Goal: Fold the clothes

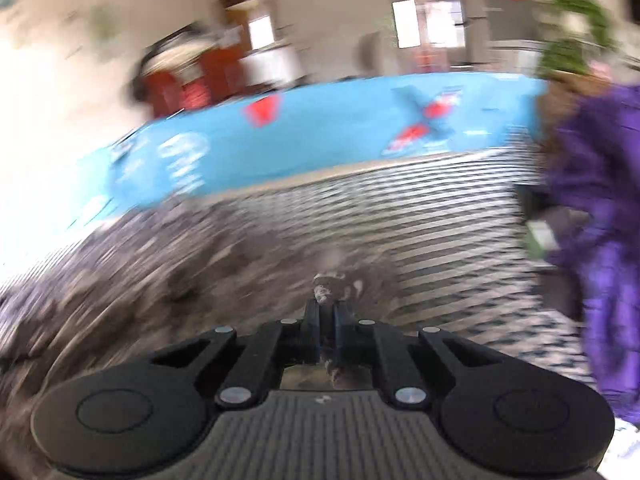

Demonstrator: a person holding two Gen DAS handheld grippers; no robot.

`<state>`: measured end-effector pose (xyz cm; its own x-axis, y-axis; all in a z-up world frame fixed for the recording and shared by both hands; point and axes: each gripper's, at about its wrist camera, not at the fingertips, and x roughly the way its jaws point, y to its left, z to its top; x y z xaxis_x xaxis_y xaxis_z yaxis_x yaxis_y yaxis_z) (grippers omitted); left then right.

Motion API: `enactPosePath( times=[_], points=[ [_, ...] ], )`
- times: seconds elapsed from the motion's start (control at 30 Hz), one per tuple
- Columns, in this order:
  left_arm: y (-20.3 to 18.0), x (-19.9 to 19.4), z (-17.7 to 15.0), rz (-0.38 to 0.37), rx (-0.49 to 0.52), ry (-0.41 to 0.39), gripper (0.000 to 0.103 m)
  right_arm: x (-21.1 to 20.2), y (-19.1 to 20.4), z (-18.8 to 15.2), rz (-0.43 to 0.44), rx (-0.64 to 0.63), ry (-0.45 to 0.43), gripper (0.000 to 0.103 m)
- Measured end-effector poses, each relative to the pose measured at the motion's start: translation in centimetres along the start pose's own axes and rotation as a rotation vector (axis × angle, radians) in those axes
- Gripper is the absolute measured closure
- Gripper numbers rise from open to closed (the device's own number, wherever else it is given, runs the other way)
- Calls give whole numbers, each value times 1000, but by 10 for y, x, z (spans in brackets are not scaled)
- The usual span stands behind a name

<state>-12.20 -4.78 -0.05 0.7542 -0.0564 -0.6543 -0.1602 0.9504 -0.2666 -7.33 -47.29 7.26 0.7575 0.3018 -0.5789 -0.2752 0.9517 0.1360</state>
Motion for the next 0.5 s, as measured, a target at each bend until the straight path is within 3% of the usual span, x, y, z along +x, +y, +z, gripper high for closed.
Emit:
enactPosePath(
  times=[0.1, 0.17, 0.27, 0.43, 0.5],
  points=[
    [0, 0, 0, 0, 2, 1, 0, 6, 27, -12, 99, -91, 115, 91],
    [1, 0, 0, -3, 0, 1, 0, 4, 36, -17, 116, -123, 136, 81],
    [1, 0, 0, -5, -3, 0, 0, -6, 32, -18, 134, -87, 104, 59],
    [1, 1, 0, -1, 0, 1, 0, -26, 23, -8, 234, 19, 16, 56],
    [1, 1, 0, -1, 0, 0, 0, -24, 23, -7, 159, 25, 15, 50]
  ],
)
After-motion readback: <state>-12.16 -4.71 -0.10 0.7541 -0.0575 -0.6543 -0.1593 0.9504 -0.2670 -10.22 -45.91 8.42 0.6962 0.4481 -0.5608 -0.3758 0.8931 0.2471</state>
